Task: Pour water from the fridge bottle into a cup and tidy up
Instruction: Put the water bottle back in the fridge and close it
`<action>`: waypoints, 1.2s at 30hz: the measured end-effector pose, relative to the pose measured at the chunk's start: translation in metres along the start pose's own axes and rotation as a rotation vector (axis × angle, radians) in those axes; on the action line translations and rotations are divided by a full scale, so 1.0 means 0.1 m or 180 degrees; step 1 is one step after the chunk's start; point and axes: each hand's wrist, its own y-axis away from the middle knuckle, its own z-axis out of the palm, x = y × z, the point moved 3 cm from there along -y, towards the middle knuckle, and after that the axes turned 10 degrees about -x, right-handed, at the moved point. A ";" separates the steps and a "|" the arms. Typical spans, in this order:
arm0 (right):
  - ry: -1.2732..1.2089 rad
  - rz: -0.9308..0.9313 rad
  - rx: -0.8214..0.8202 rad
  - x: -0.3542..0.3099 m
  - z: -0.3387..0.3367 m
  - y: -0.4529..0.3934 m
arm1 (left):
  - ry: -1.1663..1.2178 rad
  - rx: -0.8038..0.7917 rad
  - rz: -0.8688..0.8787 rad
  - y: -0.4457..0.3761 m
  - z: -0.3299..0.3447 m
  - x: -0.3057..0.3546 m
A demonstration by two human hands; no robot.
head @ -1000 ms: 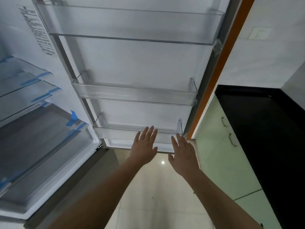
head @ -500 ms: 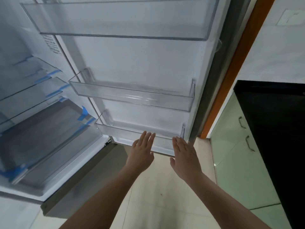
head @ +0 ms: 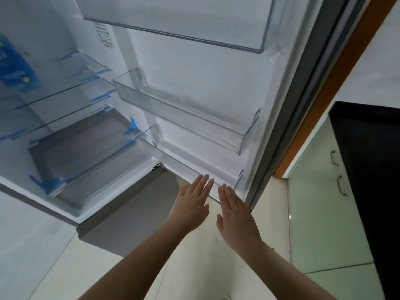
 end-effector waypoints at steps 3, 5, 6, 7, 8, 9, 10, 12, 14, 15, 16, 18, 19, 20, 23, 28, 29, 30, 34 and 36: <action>-0.0163 -0.0107 0.0139 -0.14 -0.09 0.17 | 0.0054 0.0085 -0.0020 0.14 0.04 -0.05; -0.0208 -0.0183 0.0331 -0.20 -0.19 0.27 | 0.0061 0.0167 -0.0052 0.24 0.06 -0.12; -0.0225 -0.0216 0.0433 -0.22 -0.24 0.33 | 0.0070 0.0214 -0.0068 0.30 0.06 -0.16; -0.0220 -0.0247 0.0529 -0.23 -0.29 0.39 | 0.0084 0.0229 -0.0097 0.36 0.06 -0.19; -0.0174 -0.0285 0.0612 -0.26 -0.34 0.45 | 0.0104 0.0207 -0.0132 0.43 0.07 -0.21; -0.0102 -0.0321 0.0684 -0.28 -0.39 0.51 | 0.0126 0.0169 -0.0165 0.49 0.08 -0.24; -0.0032 -0.0350 0.0758 -0.31 -0.43 0.57 | 0.0159 0.0140 -0.0194 0.55 0.09 -0.27; 0.0085 -0.0415 0.0911 -0.37 -0.51 0.68 | 0.0232 0.0140 -0.0250 0.68 0.10 -0.36; 0.0244 -0.0523 0.1035 -0.46 -0.58 0.76 | 0.0261 0.0093 -0.0296 0.83 0.11 -0.46; 0.0330 -0.0586 0.1086 -0.51 -0.62 0.80 | 0.0263 0.0049 -0.0347 0.92 0.12 -0.51; 0.0400 -0.0632 0.1149 -0.56 -0.66 0.85 | 0.0253 0.0014 -0.0423 1.01 0.12 -0.55; 0.0480 -0.0657 0.1319 -0.63 -0.76 0.91 | 0.0263 -0.0035 -0.0589 1.22 0.10 -0.62; 0.0498 -0.0643 0.1418 -0.65 -0.80 0.93 | 0.0274 -0.0038 -0.0645 1.33 0.08 -0.65; 0.0505 -0.0608 0.1518 -0.68 -0.85 0.93 | 0.0283 -0.0030 -0.0674 1.45 0.07 -0.67; 0.0301 -0.0327 0.1743 -0.77 -1.01 0.87 | 0.0322 0.0028 -0.0654 1.78 0.00 -0.73; -0.0397 -0.0337 0.1742 -1.18 -1.25 0.67 | 0.0284 0.0416 -0.0655 2.23 -0.25 -0.82; -0.0490 -0.0420 0.1703 -1.30 -1.25 0.66 | 0.0244 0.0504 -0.0645 2.31 -0.31 -0.81; -0.0613 -0.0492 0.1668 -1.42 -1.24 0.66 | 0.0205 0.0585 -0.0646 2.38 -0.38 -0.80; -0.0914 -0.0805 0.1663 -1.78 -1.18 0.71 | 0.0021 0.0934 -0.0644 2.67 -0.57 -0.82; -0.1045 -0.1106 0.1683 -1.90 -1.16 0.72 | -0.0057 0.1056 -0.0675 2.81 -0.64 -0.87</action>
